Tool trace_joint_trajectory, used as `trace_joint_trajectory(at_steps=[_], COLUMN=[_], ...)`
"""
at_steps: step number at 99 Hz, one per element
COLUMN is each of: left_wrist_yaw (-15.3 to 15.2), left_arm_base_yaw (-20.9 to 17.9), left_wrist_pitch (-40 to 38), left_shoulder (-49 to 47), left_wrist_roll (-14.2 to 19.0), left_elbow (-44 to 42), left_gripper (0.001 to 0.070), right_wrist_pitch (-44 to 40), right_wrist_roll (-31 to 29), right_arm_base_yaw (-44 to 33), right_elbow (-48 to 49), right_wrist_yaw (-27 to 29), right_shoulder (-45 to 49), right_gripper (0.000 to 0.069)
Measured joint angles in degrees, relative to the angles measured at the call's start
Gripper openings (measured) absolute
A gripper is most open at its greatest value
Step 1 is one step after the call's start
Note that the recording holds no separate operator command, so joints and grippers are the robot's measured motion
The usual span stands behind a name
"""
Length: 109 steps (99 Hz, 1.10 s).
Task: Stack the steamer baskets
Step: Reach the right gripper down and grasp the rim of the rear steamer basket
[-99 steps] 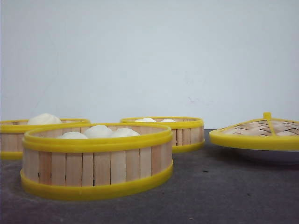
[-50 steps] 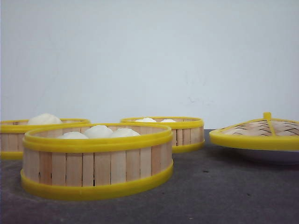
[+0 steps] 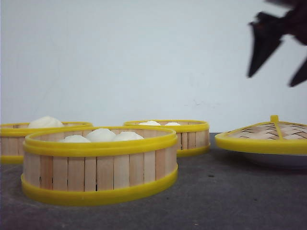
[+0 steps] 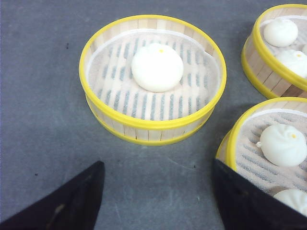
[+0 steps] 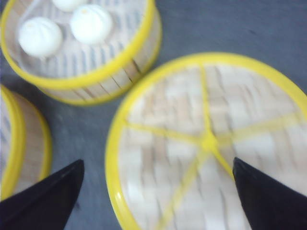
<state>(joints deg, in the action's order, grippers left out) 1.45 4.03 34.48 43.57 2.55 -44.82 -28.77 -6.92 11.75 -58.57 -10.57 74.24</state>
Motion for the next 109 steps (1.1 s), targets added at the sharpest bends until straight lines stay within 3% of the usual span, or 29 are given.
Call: trace_joint_trajectory(at_steps=[38,63,77,98,109], left_wrist_yaw=[0.0,0.0,0.0,0.0,0.0], left_arm_base_yaw=[0.0,0.0,0.0,0.0,0.0], left_wrist_pitch=[0.0,0.0,0.0,0.17,0.55], left_shoulder=[0.0,-0.02,-0.02,-0.02,-0.02], left_wrist_roll=[0.0,0.0,0.0,0.0,0.0], left_elbow=[-0.02,-0.02,0.0,-0.02,0.0], left_gripper=[0.0428,0.0428,0.0428,0.0428,0.0428], right_wrist_pitch=[-1.84,-5.29,-5.97,-6.34,-6.67], right_wrist_roll=[0.02,0.04,0.04,0.04,0.04], right_arm_base_yaw=[1.88,2.47,3.34,3.98,4.0], right_elbow=[-27.87,-42.84,-47.36,-47.78,-47.76], right_wrist_yaw=[0.26,3.39,4.87,6.73,7.37], right_shoulder=[30.64,44.74,48.96,52.04,53.0], right_gripper=[0.0616,0.0612,0.0549,0.0515,0.0387])
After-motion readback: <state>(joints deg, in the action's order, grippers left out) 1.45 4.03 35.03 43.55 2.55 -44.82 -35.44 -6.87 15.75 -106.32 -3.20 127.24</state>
